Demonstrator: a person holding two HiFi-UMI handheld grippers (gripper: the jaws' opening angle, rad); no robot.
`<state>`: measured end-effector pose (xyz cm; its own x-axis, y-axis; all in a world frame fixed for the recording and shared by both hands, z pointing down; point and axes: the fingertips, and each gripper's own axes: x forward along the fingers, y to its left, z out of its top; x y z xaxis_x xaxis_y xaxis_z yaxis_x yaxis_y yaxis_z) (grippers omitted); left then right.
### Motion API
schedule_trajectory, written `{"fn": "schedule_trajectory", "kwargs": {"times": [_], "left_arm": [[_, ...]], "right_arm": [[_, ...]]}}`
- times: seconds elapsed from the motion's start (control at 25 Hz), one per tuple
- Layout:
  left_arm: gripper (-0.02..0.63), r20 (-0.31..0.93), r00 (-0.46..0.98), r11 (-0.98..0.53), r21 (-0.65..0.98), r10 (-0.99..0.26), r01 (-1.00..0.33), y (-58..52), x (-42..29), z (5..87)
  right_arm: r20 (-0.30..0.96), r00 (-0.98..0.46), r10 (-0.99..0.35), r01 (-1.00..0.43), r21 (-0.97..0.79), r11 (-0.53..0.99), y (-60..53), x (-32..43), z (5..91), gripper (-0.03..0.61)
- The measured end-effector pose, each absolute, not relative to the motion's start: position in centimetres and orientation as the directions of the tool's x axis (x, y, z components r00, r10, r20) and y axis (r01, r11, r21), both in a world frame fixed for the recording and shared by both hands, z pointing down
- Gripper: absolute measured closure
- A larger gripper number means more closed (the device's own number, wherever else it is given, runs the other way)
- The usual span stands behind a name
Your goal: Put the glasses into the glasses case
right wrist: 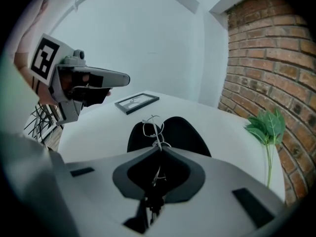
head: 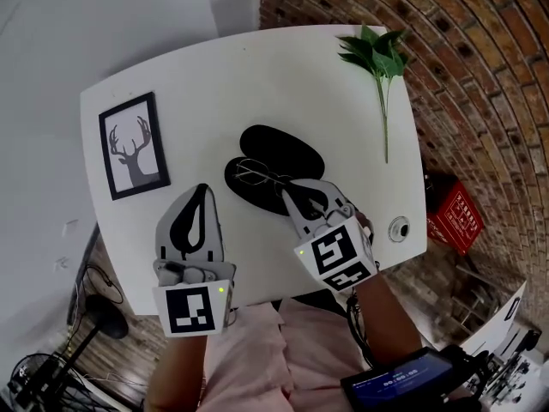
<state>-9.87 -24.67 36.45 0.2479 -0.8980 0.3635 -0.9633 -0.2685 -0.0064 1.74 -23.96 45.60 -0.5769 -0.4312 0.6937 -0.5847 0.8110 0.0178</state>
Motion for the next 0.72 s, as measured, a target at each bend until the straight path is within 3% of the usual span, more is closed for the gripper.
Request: {"fn": "schedule_trajectory", "kwargs": {"times": [0.72], "left_arm": [[0.609,0.391,0.228,-0.249,-0.004,-0.892,-0.968,-24.8,-10.9,37.6]], "right_arm": [[0.774,-0.544,-0.323,-0.549,-0.038,0.835,-23.2,1.2,48.5,0.557]]}}
